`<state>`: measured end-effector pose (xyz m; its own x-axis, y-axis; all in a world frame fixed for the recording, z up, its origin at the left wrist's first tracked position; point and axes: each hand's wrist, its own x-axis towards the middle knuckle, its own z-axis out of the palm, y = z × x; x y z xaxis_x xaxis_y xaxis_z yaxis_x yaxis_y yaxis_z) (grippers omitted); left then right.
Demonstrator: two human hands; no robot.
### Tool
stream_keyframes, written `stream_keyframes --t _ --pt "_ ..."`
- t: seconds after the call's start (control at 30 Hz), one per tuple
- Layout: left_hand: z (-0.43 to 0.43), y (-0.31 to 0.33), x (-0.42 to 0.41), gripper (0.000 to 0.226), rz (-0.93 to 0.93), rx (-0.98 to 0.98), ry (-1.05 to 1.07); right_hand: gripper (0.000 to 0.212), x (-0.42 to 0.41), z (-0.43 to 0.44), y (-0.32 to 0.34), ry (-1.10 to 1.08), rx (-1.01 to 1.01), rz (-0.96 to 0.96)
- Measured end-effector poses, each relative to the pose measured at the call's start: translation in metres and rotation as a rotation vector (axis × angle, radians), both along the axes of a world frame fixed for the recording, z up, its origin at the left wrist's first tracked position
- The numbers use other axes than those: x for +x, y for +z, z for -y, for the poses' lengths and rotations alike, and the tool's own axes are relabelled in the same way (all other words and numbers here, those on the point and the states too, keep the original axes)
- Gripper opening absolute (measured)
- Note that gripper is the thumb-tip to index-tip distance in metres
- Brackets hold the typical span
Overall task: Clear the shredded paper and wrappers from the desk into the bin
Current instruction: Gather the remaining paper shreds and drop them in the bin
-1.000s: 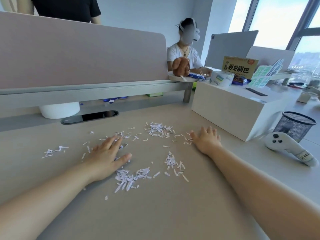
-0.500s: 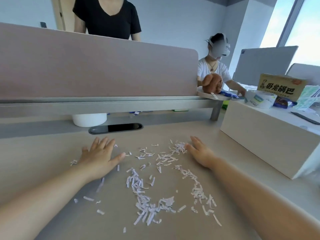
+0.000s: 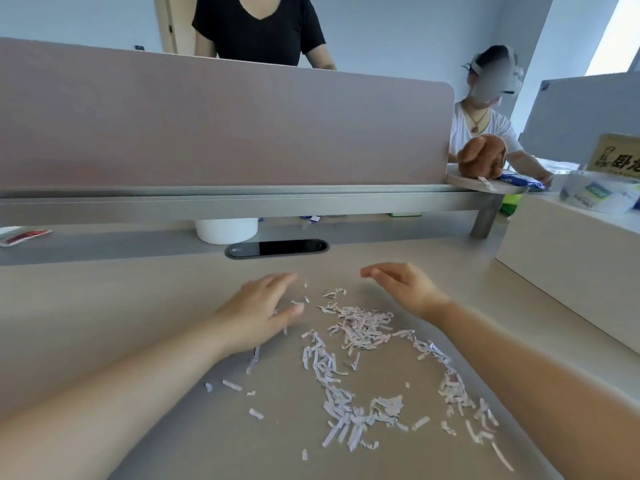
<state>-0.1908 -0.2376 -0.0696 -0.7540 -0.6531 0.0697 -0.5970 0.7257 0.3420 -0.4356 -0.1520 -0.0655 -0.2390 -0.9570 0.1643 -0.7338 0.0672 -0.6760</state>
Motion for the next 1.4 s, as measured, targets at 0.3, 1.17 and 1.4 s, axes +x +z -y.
stream_keyframes --t 0.3,1.17,1.4 --pt "0.027 -0.012 -0.019 0.055 0.045 0.189 0.045 0.040 0.035 0.041 -0.008 0.251 0.297 -0.006" --pt "0.001 -0.007 0.005 0.050 0.029 0.248 -0.009 0.041 0.073 0.005 -0.003 0.222 0.369 -0.031" --pt "-0.031 -0.012 0.034 0.037 -0.166 0.295 -0.112 0.029 0.073 -0.064 -0.003 0.291 0.381 0.123"
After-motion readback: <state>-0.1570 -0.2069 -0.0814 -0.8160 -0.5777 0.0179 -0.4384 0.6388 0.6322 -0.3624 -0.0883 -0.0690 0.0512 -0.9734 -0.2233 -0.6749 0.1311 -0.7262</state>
